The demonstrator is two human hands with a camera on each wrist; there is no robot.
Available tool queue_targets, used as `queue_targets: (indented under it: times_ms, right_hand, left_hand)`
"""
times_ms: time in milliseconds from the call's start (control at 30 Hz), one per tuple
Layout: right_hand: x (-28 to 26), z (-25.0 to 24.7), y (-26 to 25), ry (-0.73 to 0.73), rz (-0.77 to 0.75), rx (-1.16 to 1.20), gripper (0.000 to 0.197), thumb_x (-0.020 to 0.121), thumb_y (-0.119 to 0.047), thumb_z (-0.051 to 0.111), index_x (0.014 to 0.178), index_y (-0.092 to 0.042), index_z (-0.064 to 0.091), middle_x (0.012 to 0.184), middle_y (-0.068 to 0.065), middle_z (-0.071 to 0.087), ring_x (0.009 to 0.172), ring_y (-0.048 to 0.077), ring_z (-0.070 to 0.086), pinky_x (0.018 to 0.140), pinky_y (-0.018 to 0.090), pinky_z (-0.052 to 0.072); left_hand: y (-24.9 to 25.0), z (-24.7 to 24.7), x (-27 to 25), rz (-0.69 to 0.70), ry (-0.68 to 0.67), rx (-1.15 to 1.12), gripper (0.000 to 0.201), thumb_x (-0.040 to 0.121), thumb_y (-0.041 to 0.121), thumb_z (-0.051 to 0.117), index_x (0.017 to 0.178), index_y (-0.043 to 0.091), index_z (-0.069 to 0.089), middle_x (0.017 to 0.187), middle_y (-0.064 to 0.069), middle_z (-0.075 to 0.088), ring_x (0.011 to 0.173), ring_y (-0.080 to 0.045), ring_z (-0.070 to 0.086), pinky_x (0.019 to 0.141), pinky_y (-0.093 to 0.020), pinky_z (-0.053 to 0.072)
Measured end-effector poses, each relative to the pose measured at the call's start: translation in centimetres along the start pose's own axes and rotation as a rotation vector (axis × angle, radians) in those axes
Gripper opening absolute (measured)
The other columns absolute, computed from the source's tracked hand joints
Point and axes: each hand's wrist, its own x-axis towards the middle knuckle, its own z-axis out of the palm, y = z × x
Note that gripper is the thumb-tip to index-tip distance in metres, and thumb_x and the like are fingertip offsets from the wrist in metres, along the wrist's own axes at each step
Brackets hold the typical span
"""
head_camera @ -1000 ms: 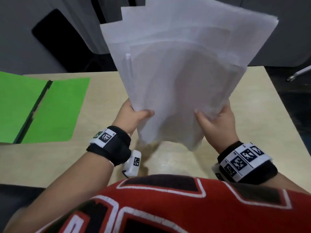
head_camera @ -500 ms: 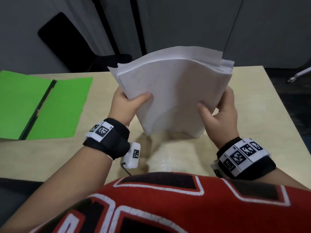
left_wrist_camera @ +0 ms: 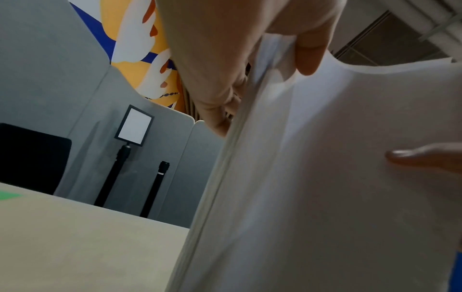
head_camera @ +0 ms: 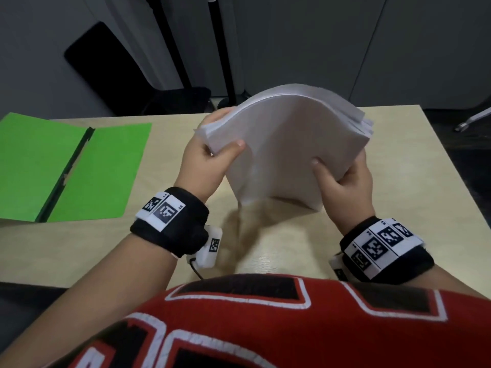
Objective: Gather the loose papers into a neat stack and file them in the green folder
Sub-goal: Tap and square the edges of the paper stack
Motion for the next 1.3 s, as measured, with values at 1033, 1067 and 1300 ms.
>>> queue_targets:
  times_ms: [1033, 1067, 1300]
  right_hand:
    - [-0.1, 0.4, 0.4, -0.146, 0.160, -0.139, 0.023, 0.093, -0.016, 0.056, 0.087, -0.038, 0.058, 0.072, -0.030, 0.063, 0.078, -0.010, 0.059, 0.069, 0.014, 0.044]
    - [-0.1, 0.4, 0.2, -0.112, 0.113, -0.105, 0.026, 0.092, -0.014, 0.057, 0.085, -0.039, 0.058, 0.072, -0.032, 0.063, 0.074, -0.015, 0.056, 0.066, 0.010, 0.042]
    - [-0.1, 0.9, 1.9, -0.135, 0.308, -0.172, 0.009, 0.087, -0.018, 0.063, 0.092, -0.026, 0.062, 0.081, -0.016, 0.064, 0.091, 0.014, 0.065, 0.077, 0.025, 0.048]
  left_hand:
    - [-3.3, 0.5, -0.8, -0.312, -0.038, -0.110, 0.012, 0.076, 0.023, 0.069, 0.084, 0.032, 0.072, 0.086, 0.017, 0.075, 0.087, -0.005, 0.070, 0.082, -0.026, 0.053]
    - [-3.0, 0.3, -0.7, -0.272, -0.014, -0.147, 0.015, 0.076, 0.020, 0.070, 0.083, 0.033, 0.074, 0.087, 0.016, 0.076, 0.088, -0.005, 0.070, 0.080, -0.025, 0.053]
    - [-4.1, 0.9, -1.4, -0.320, -0.057, -0.023, 0.019, 0.077, 0.014, 0.074, 0.086, 0.030, 0.070, 0.087, 0.014, 0.074, 0.085, -0.004, 0.069, 0.082, -0.030, 0.052]
